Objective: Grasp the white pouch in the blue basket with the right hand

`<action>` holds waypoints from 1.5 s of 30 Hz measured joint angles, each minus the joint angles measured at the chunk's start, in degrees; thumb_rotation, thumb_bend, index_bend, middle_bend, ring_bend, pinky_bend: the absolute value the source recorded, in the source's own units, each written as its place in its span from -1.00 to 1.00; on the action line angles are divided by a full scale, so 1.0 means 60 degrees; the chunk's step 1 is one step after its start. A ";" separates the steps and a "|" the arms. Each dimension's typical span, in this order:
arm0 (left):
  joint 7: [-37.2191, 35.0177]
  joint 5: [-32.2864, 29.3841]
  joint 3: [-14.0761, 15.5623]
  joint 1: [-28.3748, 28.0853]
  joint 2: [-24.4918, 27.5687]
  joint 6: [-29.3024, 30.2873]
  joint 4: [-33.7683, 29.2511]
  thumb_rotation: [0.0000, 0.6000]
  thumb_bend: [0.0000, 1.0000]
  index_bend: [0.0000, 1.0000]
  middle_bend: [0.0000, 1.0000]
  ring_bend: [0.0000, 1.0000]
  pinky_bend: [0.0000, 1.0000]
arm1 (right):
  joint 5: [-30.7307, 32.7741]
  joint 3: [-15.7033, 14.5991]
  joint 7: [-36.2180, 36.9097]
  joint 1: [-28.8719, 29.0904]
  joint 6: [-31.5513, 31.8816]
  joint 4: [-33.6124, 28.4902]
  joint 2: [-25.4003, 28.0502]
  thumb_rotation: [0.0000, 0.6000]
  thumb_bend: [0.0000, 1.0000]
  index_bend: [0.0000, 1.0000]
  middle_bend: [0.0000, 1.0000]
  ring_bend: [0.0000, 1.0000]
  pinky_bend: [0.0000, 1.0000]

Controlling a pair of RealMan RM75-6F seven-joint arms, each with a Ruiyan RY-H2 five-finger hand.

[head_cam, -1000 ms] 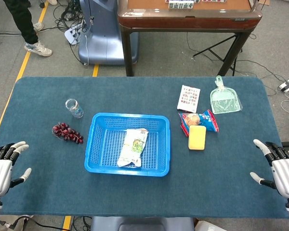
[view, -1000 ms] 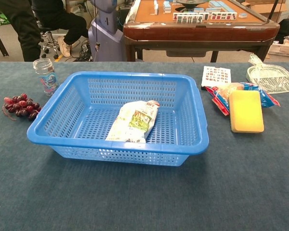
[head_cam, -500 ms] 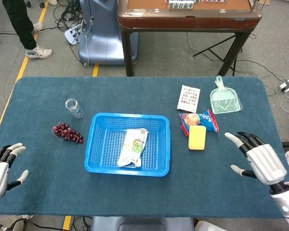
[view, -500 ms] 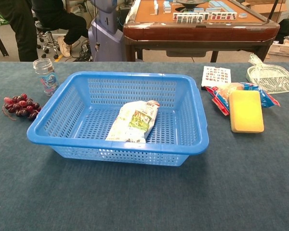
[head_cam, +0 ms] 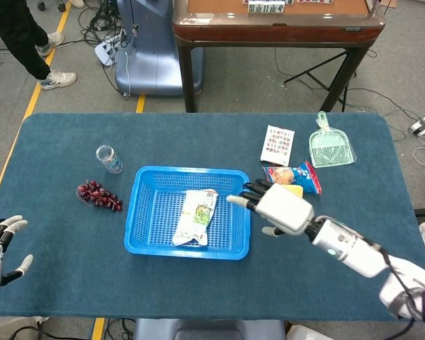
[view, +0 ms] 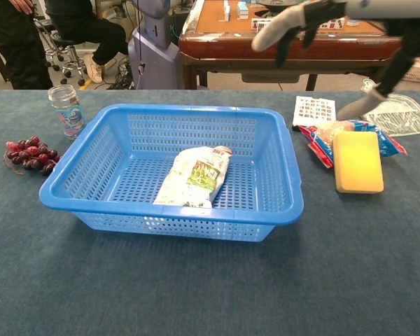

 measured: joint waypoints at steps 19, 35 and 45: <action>-0.0211 -0.0143 -0.0030 0.0301 0.0220 0.0264 0.0125 1.00 -0.45 -0.39 -0.58 -0.70 -0.71 | 0.0288 -0.0329 0.0200 0.3631 -0.2512 0.4265 -0.4350 1.00 -1.00 -1.00 -0.77 -0.84 -0.56; -0.0337 -0.0254 -0.0026 0.0387 0.0177 0.0178 0.0343 1.00 -0.45 -0.38 -0.57 -0.70 -0.71 | 0.0579 -0.1479 0.0248 0.4463 -0.3139 0.5988 -0.5691 1.00 -1.00 -1.00 -0.78 -0.84 -0.56; -0.0402 -0.0328 -0.0036 0.0446 0.0161 0.0173 0.0452 1.00 -0.45 -0.37 -0.57 -0.70 -0.71 | 0.0882 -0.1650 0.0183 0.4792 -0.3232 0.6805 -0.6390 1.00 -0.99 -0.53 -0.47 -0.71 -0.56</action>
